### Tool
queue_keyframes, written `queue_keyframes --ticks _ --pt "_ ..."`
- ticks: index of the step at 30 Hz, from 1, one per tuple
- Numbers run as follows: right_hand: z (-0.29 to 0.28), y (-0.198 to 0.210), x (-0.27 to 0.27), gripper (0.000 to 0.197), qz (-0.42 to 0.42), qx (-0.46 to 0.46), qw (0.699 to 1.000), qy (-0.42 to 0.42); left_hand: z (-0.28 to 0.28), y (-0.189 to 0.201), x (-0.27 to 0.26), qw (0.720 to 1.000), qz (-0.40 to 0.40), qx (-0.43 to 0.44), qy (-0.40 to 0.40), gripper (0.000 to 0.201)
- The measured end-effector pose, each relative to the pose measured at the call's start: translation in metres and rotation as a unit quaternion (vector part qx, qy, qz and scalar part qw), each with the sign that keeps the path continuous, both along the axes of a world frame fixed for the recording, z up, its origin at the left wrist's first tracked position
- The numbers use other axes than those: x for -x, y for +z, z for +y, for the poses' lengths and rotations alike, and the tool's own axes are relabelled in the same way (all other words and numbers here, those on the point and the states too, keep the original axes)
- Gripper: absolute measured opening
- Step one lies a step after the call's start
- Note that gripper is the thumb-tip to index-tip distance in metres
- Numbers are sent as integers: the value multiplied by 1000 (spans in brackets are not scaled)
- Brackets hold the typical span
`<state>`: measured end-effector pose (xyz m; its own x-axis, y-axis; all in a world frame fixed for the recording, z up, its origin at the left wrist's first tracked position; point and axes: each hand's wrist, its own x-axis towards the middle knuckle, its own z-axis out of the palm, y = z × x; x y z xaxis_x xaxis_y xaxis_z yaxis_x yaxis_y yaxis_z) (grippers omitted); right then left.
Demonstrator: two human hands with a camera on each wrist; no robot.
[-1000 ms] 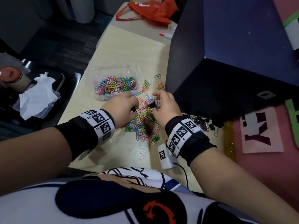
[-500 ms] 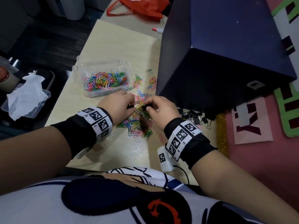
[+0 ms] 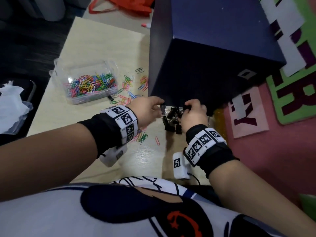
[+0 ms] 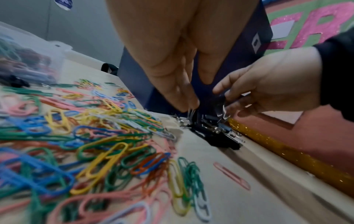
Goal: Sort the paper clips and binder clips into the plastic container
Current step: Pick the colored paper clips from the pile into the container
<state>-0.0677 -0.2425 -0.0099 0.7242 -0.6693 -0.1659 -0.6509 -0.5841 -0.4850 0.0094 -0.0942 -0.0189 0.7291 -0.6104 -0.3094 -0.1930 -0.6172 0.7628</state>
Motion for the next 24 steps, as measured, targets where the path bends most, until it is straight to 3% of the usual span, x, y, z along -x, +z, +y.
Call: queue_keyframes --ticks 2,4,7,10,12,15,18,21,24 --pt "0 2 5 38 38 51 998 8 -3 -3 3 1000 1 -4 -28 48" --pt "2 3 6 38 41 86 994 48 0 -9 2 997 -52 -37 -53 43" --pt "13 2 -1 21 86 6 984 154 14 -18 -4 980 -161 -87 -75 31" --pt "35 2 -6 22 268 -4 924 273 33 -20 -11 952 -238 -184 -59 33" --pt "47 -2 -5 28 313 36 892 325 46 -21 -14 932 -248 -258 -56 39" --pt "62 -12 -6 28 296 27 892 342 62 -25 -14 924 -227 -293 -97 45" --pt "75 -15 -17 28 262 6 903 339 70 -26 -7 931 -219 -260 -138 45" --pt "81 -10 -33 24 233 2 914 332 78 -24 -14 945 -230 -212 -93 40" --pt "83 -5 -48 19 171 8 932 320 93 -23 -32 933 -245 -249 -82 43"
